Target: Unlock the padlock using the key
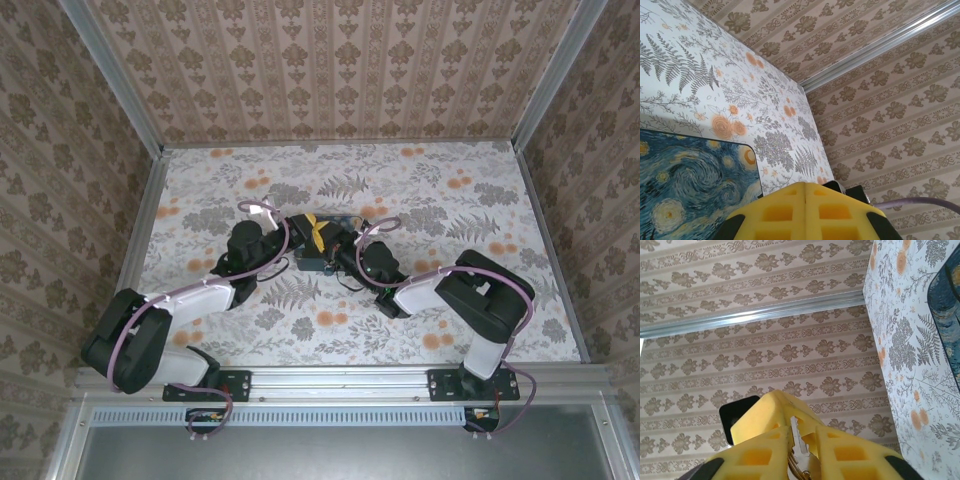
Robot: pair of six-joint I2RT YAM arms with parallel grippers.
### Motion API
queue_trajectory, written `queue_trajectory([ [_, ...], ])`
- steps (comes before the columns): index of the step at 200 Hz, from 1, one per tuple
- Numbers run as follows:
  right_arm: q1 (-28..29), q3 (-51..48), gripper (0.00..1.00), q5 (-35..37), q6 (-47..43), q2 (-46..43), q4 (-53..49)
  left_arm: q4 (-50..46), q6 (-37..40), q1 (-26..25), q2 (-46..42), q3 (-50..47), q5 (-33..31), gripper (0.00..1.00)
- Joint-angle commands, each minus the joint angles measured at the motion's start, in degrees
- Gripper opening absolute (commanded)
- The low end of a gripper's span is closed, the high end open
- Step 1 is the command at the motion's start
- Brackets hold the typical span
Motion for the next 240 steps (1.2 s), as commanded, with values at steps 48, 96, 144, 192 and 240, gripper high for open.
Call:
queue_trajectory([
  [48,-0.49,-0.19,0.00,1.76,0.19,1.26,2.10,1.90,-1.29,-0.84,0.51,0.07,-0.55,0.00],
  [96,-1.68,-3.31,0.00,0.97,-2.40,0.83,1.97,-2.39,-4.65,-0.57,-1.43,-0.09,-2.70,0.35],
  [144,-2.17,-4.44,0.00,-0.43,-5.96,1.20,1.77,-14.74,-7.28,-0.06,-5.51,1.88,-3.26,0.63],
  [192,-2.17,-3.63,0.00,-2.56,-9.24,2.30,2.23,-28.98,-11.34,0.75,-8.87,3.04,-2.47,0.65],
  [240,-1.39,-2.00,0.00,-3.83,-10.95,2.04,2.31,-29.06,-17.50,1.01,-7.99,2.38,0.04,0.59],
])
